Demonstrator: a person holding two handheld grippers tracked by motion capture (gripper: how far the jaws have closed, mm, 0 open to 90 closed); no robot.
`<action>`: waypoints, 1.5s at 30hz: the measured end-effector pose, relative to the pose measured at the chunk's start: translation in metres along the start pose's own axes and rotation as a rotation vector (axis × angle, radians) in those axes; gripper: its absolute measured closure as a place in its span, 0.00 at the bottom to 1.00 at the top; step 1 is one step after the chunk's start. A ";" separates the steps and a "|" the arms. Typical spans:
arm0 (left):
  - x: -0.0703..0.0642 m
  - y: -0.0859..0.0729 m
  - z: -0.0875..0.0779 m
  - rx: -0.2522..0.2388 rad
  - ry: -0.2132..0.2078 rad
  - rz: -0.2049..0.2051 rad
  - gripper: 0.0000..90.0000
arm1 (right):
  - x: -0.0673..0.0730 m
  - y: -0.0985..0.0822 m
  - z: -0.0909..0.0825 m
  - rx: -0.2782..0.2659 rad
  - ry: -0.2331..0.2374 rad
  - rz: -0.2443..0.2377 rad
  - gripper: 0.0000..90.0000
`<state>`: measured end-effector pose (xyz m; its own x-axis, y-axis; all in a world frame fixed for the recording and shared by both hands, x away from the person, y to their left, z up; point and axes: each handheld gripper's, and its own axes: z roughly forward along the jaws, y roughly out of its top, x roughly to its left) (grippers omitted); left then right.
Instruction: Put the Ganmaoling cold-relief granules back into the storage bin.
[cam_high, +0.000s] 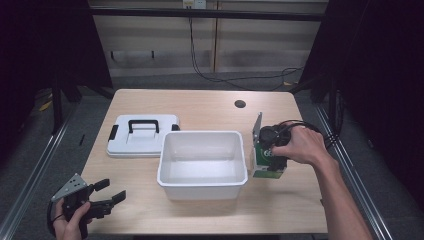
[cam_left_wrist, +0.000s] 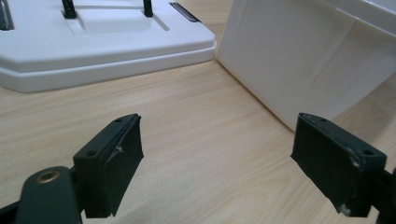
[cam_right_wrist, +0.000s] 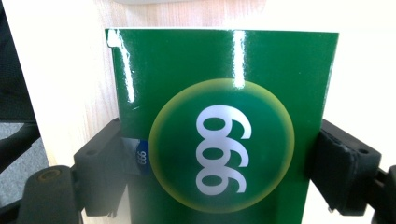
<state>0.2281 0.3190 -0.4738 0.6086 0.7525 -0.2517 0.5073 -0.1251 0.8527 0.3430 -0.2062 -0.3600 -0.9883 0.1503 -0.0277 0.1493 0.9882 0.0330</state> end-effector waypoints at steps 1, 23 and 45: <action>0.000 0.000 0.000 0.000 0.000 0.000 0.18 | 0.000 -0.001 -0.001 0.001 0.006 0.005 0.18; 0.000 0.000 0.000 0.001 -0.001 0.006 0.18 | 0.005 -0.007 -0.039 0.044 0.019 0.013 0.18; 0.000 0.000 0.001 0.002 0.000 -0.002 0.18 | 0.007 -0.006 -0.075 0.011 -0.004 0.032 0.18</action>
<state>0.2288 0.3178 -0.4738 0.6075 0.7527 -0.2537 0.5100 -0.1248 0.8511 0.3331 -0.2128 -0.2857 -0.9828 0.1824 -0.0304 0.1817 0.9831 0.0230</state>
